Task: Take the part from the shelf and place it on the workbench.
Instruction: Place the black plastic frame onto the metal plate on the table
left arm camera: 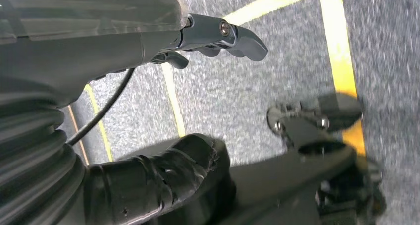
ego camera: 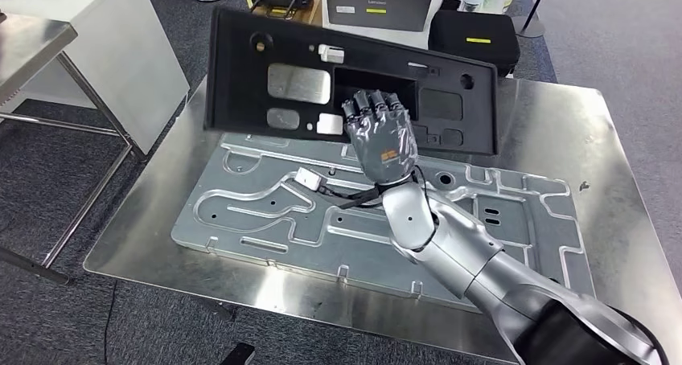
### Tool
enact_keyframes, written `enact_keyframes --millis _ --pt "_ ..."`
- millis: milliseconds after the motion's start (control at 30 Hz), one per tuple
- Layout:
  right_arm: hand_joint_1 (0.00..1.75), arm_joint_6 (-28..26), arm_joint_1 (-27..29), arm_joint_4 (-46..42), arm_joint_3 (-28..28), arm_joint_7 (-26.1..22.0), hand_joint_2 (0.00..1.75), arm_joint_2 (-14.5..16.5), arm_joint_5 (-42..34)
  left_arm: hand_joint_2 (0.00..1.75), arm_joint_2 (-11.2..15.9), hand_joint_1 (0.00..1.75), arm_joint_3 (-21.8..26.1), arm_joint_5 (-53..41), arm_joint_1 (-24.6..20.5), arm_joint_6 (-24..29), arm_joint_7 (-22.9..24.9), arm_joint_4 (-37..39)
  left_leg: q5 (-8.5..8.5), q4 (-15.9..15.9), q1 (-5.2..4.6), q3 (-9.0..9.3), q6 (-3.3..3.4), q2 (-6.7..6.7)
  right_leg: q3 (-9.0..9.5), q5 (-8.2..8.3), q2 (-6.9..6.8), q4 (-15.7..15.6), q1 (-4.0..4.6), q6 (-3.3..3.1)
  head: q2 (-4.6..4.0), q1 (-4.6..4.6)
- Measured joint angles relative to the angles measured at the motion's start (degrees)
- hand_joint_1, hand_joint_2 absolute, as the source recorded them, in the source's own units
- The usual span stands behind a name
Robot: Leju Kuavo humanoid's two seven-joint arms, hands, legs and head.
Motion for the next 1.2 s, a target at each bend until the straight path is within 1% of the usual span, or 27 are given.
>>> enact_keyframes --millis 33,67,133,167,200,233,267,300,333,367,400,433,533,600,667,700,733,767,800,833,867,900,933,1033,1067,1100,1200 --pt "1.75 -0.01 -0.13 1.6 1.0 -0.63 1.75 0.18 0.0 1.75 -0.01 0.0 -0.05 0.0 -0.06 -0.07 0.05 0.0 0.14 -0.26 0.15 0.16 0.35 0.01 -0.44 -0.79 -0.07 1.09 -0.03 0.25 0.0 0.03" --pt "1.75 -0.01 -0.26 3.38 1.84 -1.56 1.75 0.45 0.0 1.75 -0.02 0.0 -0.14 0.0 -0.12 -0.16 0.09 0.0 0.25 -0.48 0.3 0.31 0.64 0.02 -1.44 -2.1 -0.14 3.33 -0.1 0.5 0.0 0.05" --pt "1.75 0.03 -0.29 7.37 3.42 -4.64 1.75 1.2 0.0 1.75 -0.01 0.0 -0.33 0.0 -0.21 -0.36 0.11 0.0 0.21 -0.53 0.28 0.39 0.93 0.03 -4.88 -5.39 -0.24 10.52 -0.4 0.9 0.0 0.08" --pt "1.75 0.21 0.0 9.57 4.09 -6.94 1.75 1.7 0.0 1.75 0.01 0.0 -0.39 0.01 -0.2 -0.49 0.11 0.0 0.17 -0.52 0.28 0.42 0.96 0.03 -6.55 -6.36 -0.26 13.74 -0.55 1.06 0.0 0.07" --pt "1.75 0.64 0.44 11.85 4.61 -9.61 1.75 2.3 0.0 1.75 0.02 0.0 -0.43 0.03 -0.19 -0.61 0.08 0.0 0.13 -0.51 0.28 0.46 0.97 0.03 -7.5 -6.4 -0.31 15.35 -0.69 1.17 0.0 0.07" --pt "1.75 1.42 0.99 14.31 5.04 -12.46 1.75 3.04 0.0 1.75 0.04 0.0 -0.44 0.08 -0.19 -0.72 0.0 0.0 0.07 -0.49 0.3 0.53 0.92 0.02 -7.36 -5.32 -0.39 14.73 -0.83 1.22 0.0 0.08" --pt "1.75 2.42 1.57 16.65 5.38 -15.12 1.75 3.84 0.0 1.75 0.04 0.0 -0.45 0.14 -0.19 -0.81 -0.14 0.0 -0.02 -0.46 0.31 0.61 0.82 -0.02 -6.11 -3.41 -0.51 11.88 -0.95 1.19 0.0 0.07" --pt "1.75 3.51 2.1 18.64 5.67 -17.27 1.75 4.57 0.0 1.75 0.04 0.0 -0.47 0.22 -0.2 -0.87 -0.33 0.0 -0.14 -0.41 0.32 0.68 0.66 -0.05 -4.27 -1.43 -0.7 7.78 -1.02 1.09 0.0 0.08" --pt "1.75 4.57 2.53 20.3 5.91 -18.95 1.75 5.24 -0.01 1.75 0.05 0.0 -0.48 0.29 -0.2 -0.91 -0.55 0.0 -0.27 -0.32 0.2 0.67 0.41 -0.08 -2.45 -0.04 -0.86 3.94 -0.93 0.96 0.0 0.08" --pt "1.75 5.52 2.8 21.55 6.04 -20.26 1.75 5.81 -0.02 1.75 0.07 0.0 -0.49 0.34 -0.2 -0.93 -0.75 0.0 -0.36 -0.29 0.1 0.64 0.12 -0.08 -1.18 0.72 -0.93 1.26 -0.81 0.79 0.0 0.05" --pt "1.75 6.45 2.95 22.63 6.04 -21.36 1.75 6.36 -0.02 1.75 0.11 0.0 -0.49 0.41 -0.19 -0.94 -0.97 0.0 -0.42 -0.31 -0.02 0.64 -0.19 -0.06 -0.59 0.82 -0.92 -0.05 -0.67 0.62 0.0 0.02" --pt "1.75 7.38 3.0 23.61 5.93 -22.49 1.75 6.85 -0.04 1.75 0.16 0.0 -0.49 0.49 -0.19 -0.94 -1.22 0.0 -0.44 -0.41 -0.11 0.71 -0.52 0.0 -0.42 0.67 -0.79 -0.23 -0.49 0.42 0.0 -0.01" --pt "1.75 11.43 2.91 25.71 4.72 -27.5 1.75 8.29 -0.3 1.75 0.38 0.0 -0.49 1.08 -0.22 -1.04 -2.28 0.0 -1.26 -0.01 0.07 1.18 -1.47 0.2 0.37 0.8 -0.53 -0.9 -0.72 -0.56 0.0 -0.05" --pt "1.75 13.86 2.8 26.14 4.01 -30.22 1.75 8.81 -0.5 1.75 0.51 0.0 -0.49 1.38 -0.23 -1.19 -2.68 0.0 -2.21 1.07 0.17 1.01 -1.72 0.24 0.91 0.9 -0.56 -1.36 -0.9 -0.94 0.0 -0.11" --pt "1.75 14.45 2.75 26.24 3.84 -30.81 1.75 8.89 -0.56 1.75 0.52 0.0 -0.49 1.47 -0.23 -1.27 -2.76 0.0 -2.61 1.67 0.16 0.78 -1.75 0.23 1.0 0.9 -0.57 -1.42 -0.91 -1.02 0.0 -0.15" --pt "1.75 15.76 2.59 26.4 3.57 -31.97 1.75 9.13 -0.8 1.75 0.58 0.0 -0.49 1.6 -0.23 -1.36 -2.83 0.0 -3.49 3.38 0.16 0.01 -1.78 0.22 1.04 0.89 -0.57 -1.42 -0.88 -1.16 0.0 -0.18" --pt "1.75 18.42 2.41 26.83 2.86 -34.11 1.75 9.7 -1.39 1.75 0.73 0.0 -0.49 1.79 -0.16 -1.51 -2.94 0.0 -4.73 7.0 0.16 -1.72 -1.87 0.21 1.12 0.87 -0.56 -1.4 -0.8 -1.34 0.0 -0.2" --pt "1.31 21.26 2.21 27.3 2.07 -36.39 1.31 10.32 -2.09 1.75 0.91 0.0 -0.49 1.98 -0.07 -1.66 -3.03 0.0 -5.27 9.53 0.16 -2.93 -1.94 0.2 1.18 0.85 -0.54 -1.35 -0.72 -1.5 0.0 -0.24" --pt "0.87 24.3 1.98 27.82 1.2 -38.77 0.87 10.99 -2.96 1.75 1.13 0.0 -0.49 2.21 0.0 -1.79 -3.14 0.0 -5.09 10.59 0.18 -3.39 -1.98 0.19 1.25 0.81 -0.5 -1.25 -0.64 -1.64 0.0 -0.26" --pt "0.44 26.5 1.83 28.21 0.48 -40.32 0.44 11.53 -3.74 1.75 1.31 0.0 -0.49 2.33 0.07 -1.83 -3.19 0.0 -3.75 9.03 0.19 -2.56 -1.95 0.19 1.28 0.76 -0.45 -1.11 -0.59 -1.63 0.0 -0.27" --pt "0.0 27.76 1.64 28.36 0.12 -41.13 0.0 11.79 -4.36 1.75 1.43 0.0 -0.49 2.38 0.03 -1.73 -3.21 0.0 -2.27 4.91 0.11 -0.49 -1.8 0.18 1.23 0.67 -0.4 -0.88 -0.47 -1.48 0.0 -0.28" --pt "0.0 29.1 1.44 28.47 -0.18 -41.95 0.0 11.99 -4.98 1.75 1.52 0.0 -0.48 2.42 -0.03 -1.59 -3.22 0.0 -1.37 1.8 0.04 1.12 -1.57 0.16 1.17 0.58 -0.3 -0.71 -0.38 -1.27 0.0 -0.24" --pt "0.0 30.38 1.29 28.56 -0.41 -42.72 0.0 12.17 -5.55 1.31 1.58 0.0 -0.48 2.42 -0.05 -1.3 -3.18 0.0 -1.14 0.07 -0.09 2.0 -1.32 0.15 1.14 0.53 -0.23 -0.61 -0.3 -0.97 0.0 -0.23" --pt "0.0 33.29 0.92 28.81 -0.68 -44.29 0.0 12.46 -7.13 0.0 1.77 0.0 -0.47 2.38 0.06 -0.27 -2.88 0.0 -0.86 -0.87 -0.18 2.46 -0.33 0.25 1.19 0.6 -0.09 -0.63 -0.38 0.05 0.0 -0.21" --pt "0.0 33.92 0.72 28.89 -0.7 -44.59 0.0 12.52 -7.6 0.0 1.84 0.0 -0.47 2.48 0.06 -0.1 -2.83 0.0 -0.6 -1.13 -0.08 2.57 0.07 0.36 0.98 0.11 -0.14 -0.04 -0.41 0.32 0.0 -0.19" --pt "0.0 34.39 0.47 28.96 -0.72 -44.81 0.0 12.55 -8.0 0.0 1.89 0.0 -0.46 2.62 0.02 -0.03 -2.83 0.0 -0.34 -1.39 0.07 2.65 0.44 0.47 0.33 -1.01 -0.19 1.52 -0.43 0.56 0.0 -0.17" --pt "0.0 35.18 0.09 29.23 -0.74 -45.18 0.0 12.56 -9.05 0.0 1.98 0.0 -0.4 3.13 0.08 0.08 -2.79 0.0 -0.08 -1.55 0.14 2.54 0.88 0.67 -4.08 -6.41 -0.34 11.52 -0.68 1.11 0.0 -0.11"
